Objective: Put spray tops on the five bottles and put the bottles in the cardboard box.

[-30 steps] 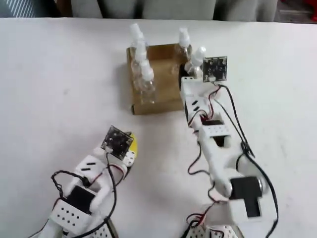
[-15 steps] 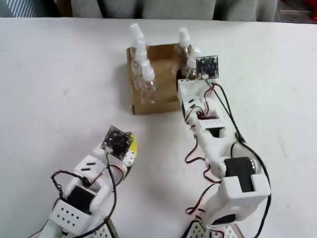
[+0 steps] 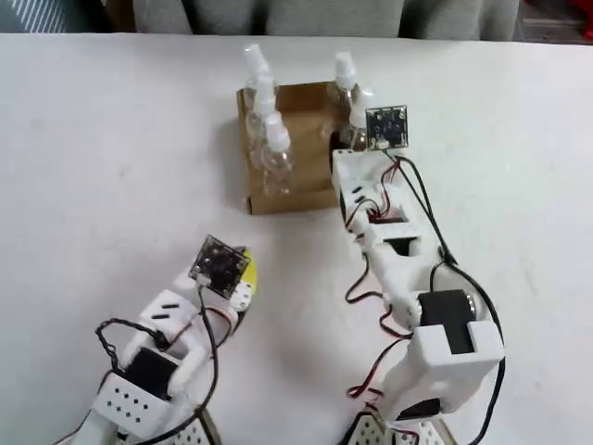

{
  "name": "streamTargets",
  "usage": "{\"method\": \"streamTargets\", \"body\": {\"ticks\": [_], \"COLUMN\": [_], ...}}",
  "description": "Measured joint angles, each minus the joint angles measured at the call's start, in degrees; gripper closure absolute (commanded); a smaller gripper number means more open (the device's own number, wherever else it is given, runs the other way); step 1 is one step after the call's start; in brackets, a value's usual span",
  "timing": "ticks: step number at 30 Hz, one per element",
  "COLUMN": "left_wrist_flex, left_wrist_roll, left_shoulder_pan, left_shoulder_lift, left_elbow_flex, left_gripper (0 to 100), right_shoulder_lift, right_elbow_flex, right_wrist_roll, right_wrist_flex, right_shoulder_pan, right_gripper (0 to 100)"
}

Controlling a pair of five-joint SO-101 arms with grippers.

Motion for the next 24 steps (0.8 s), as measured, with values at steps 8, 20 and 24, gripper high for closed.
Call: {"method": "streamTargets", "body": {"ticks": [8, 20, 24], "left_wrist_flex": [0.0, 0.0, 0.0], "left_wrist_roll": [0.0, 0.0, 0.0], "left_shoulder_pan": [0.0, -1.1, -1.1], "left_shoulder_lift": [0.0, 0.0, 0.0], "left_elbow_flex": [0.0, 0.0, 0.0], "left_gripper": [98, 98, 98], "right_shoulder_lift": [0.0, 0.3, 0.3], "right_elbow_flex": [0.0, 0.1, 0.1], "right_wrist_roll": [0.0, 0.0, 0.0], "right_wrist_flex": [0.0, 0.4, 0.4], "right_shoulder_pan": [-0.4, -0.8, -0.8], "right_gripper": [83.3, 73.8, 73.8]}}
